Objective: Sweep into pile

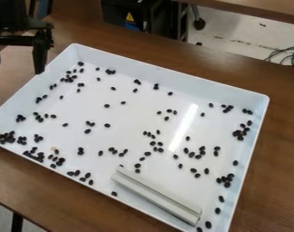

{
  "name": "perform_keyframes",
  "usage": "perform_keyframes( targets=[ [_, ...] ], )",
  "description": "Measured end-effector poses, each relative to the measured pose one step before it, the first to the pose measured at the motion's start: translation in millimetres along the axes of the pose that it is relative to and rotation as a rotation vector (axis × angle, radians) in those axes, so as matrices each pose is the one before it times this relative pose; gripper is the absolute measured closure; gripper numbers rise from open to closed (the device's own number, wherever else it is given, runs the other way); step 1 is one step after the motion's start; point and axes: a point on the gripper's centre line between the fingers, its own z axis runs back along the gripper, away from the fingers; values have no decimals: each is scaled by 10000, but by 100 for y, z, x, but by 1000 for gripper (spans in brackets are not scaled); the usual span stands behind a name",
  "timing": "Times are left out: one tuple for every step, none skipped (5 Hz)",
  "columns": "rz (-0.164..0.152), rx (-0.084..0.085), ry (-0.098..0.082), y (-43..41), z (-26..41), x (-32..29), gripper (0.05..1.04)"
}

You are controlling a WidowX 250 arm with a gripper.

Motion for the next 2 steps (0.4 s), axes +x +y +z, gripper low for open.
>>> perform_keyframes(
  targets=[
    [-53,63,245,-163,-683,-238,84],
    [582,-340,358,-2245,-1206,-1537,84]
  ],
)
